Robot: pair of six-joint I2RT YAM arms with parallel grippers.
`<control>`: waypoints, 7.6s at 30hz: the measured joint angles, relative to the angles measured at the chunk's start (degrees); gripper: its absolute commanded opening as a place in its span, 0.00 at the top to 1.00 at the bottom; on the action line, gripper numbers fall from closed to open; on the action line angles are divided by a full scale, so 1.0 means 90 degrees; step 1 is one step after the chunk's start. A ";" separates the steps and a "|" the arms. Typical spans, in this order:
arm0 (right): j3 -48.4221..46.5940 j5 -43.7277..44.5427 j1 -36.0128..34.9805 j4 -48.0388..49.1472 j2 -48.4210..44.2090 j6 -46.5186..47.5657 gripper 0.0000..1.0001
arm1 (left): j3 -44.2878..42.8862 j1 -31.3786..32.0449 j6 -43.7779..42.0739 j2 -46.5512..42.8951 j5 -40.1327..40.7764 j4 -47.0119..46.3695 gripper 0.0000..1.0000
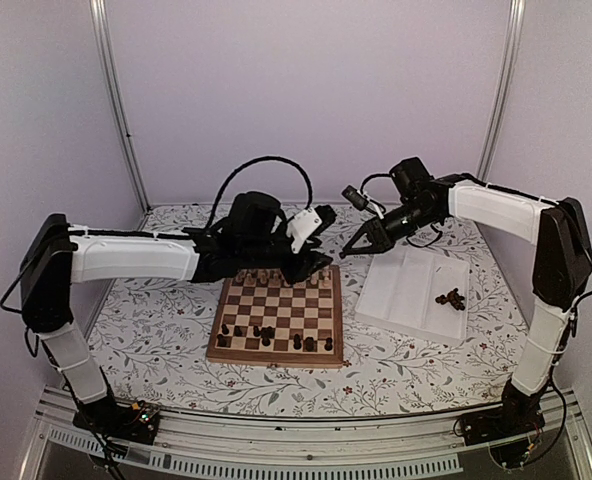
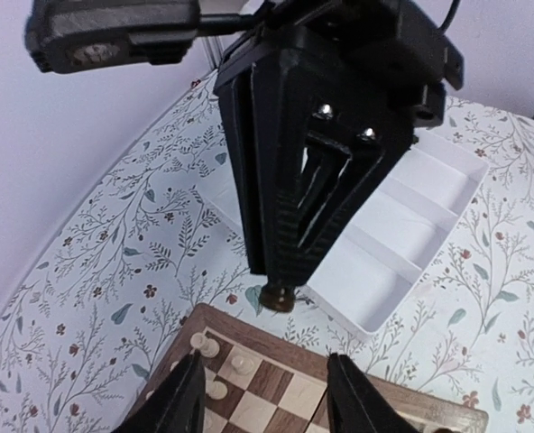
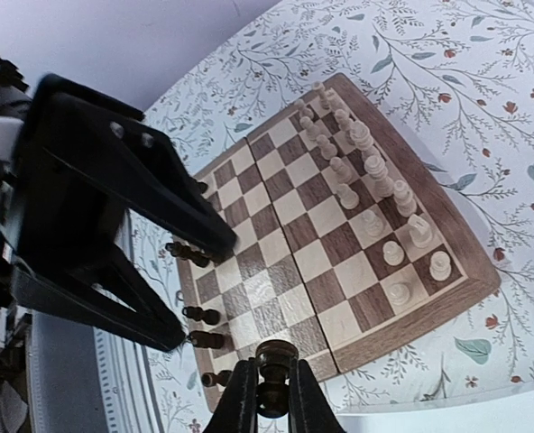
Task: Set up the chess pieces on the board
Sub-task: Place the chess piece on the chessboard, then pick up the chess piece from the storage box, then place the chess piece on the chessboard.
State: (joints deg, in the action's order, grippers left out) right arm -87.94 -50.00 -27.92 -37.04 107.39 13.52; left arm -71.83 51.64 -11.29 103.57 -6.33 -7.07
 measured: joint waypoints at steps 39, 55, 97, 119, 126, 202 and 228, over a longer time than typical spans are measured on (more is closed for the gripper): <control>-0.3619 0.4267 -0.3385 -0.2778 0.2912 0.2504 0.98 | 0.1627 -0.0784 -0.0355 -0.3728 0.3128 0.0141 0.32; -0.3619 0.4129 -0.3521 -0.2832 0.3135 0.2499 0.97 | 0.1627 -0.0787 -0.0364 -0.3696 0.3113 0.0153 0.32; -0.2091 0.4046 -0.2448 -0.2509 0.1010 0.2285 0.60 | 0.1625 -0.0787 -0.0369 -0.3410 0.2922 0.0253 0.32; 0.2130 0.4668 0.2069 -0.1698 -0.1460 0.3308 0.68 | 0.1292 -0.0755 -0.0364 -0.2703 0.1758 0.1081 0.37; 0.2144 0.4826 0.2067 -0.1377 -0.0823 0.3483 0.66 | 0.1275 -0.0699 -0.0398 -0.2657 0.1766 0.1124 0.37; 0.1440 0.5474 -0.2397 0.0199 -0.2582 0.3997 0.76 | 0.0245 -0.0600 0.6353 0.0240 -0.4131 -0.1960 0.54; 0.1229 0.5688 -0.2647 -0.0039 -0.2416 0.3963 0.49 | 0.0117 -0.0525 0.6691 0.0709 -0.4743 -0.2438 0.90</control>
State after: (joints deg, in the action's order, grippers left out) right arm -76.88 1.19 -51.75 -37.39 85.65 49.19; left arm -70.78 46.92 48.93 109.95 -49.01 -29.02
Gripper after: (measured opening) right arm 0.400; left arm 0.159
